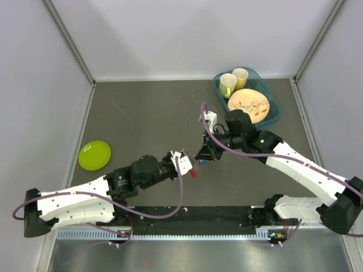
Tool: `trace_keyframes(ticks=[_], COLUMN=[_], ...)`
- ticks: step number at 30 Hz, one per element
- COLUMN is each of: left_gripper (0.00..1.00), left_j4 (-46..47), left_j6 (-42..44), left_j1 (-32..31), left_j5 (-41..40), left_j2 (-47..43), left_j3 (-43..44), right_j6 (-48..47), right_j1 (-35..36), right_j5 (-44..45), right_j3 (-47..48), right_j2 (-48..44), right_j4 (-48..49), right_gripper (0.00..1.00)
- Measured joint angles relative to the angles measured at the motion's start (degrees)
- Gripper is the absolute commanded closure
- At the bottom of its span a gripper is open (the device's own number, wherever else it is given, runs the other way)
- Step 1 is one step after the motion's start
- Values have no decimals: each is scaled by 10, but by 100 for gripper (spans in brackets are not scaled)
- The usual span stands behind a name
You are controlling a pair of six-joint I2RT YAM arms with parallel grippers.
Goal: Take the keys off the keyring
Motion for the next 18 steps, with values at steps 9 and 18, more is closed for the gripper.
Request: trace_keyframes(ticks=[9,18], left_gripper=[100,100], left_j4=[24,36], left_j6=[18,27], left_j1=[0,5], left_j5=[-2,9], left_j2=[18,10], left_j3=[0,0], right_j6=[6,52], right_j1=[34,15], right_j5=[19,31], right_j3=[45,66], right_j2=[9,18], right_j4=[-32,-52], right_gripper=[100,100])
